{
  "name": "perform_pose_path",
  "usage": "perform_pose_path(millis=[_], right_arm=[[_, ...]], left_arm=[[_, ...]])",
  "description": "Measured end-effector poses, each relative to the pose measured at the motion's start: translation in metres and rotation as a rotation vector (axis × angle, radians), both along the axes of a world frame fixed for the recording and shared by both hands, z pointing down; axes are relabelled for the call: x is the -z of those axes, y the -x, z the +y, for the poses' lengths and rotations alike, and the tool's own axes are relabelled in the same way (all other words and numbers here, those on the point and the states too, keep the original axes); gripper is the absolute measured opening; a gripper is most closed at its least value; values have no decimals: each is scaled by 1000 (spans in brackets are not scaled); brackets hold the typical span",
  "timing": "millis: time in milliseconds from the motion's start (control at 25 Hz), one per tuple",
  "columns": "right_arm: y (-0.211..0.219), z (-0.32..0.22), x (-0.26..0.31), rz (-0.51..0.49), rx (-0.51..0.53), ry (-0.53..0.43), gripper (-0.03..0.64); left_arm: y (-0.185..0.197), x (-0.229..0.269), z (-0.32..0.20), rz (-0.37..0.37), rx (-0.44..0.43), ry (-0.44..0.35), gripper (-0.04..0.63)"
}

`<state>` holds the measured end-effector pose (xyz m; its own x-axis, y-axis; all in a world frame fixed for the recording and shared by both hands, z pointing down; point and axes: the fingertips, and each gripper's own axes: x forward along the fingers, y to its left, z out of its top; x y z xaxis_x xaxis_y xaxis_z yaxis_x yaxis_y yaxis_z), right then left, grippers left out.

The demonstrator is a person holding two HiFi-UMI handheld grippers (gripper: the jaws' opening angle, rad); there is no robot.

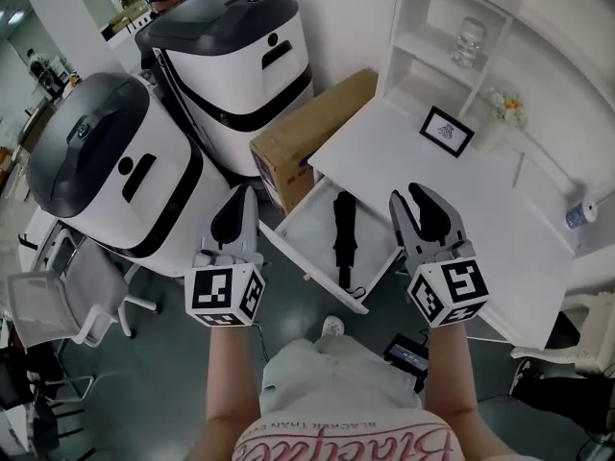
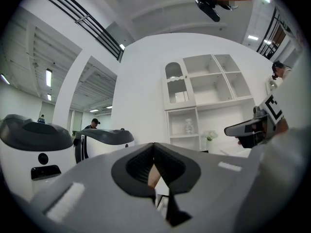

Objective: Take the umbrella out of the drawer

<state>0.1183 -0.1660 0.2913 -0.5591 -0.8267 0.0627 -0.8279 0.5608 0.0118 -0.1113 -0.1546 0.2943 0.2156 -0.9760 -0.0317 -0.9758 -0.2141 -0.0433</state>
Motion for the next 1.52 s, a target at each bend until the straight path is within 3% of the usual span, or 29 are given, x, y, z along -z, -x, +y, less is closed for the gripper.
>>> perform_pose_path(millis=[240, 400, 1040, 1520], right_arm=[[1, -18, -8, 7, 1, 26, 291], [3, -29, -12, -26, -2, 61, 346], [31, -85, -79, 66, -61, 250, 348], [59, -104, -179, 147, -74, 473, 348]], left_arm=[[1, -7, -21, 10, -6, 17, 9], [1, -11, -31, 18, -14, 32, 9], [13, -55, -97, 4, -94, 153, 9], [21, -125, -128, 19, -129, 303, 9]])
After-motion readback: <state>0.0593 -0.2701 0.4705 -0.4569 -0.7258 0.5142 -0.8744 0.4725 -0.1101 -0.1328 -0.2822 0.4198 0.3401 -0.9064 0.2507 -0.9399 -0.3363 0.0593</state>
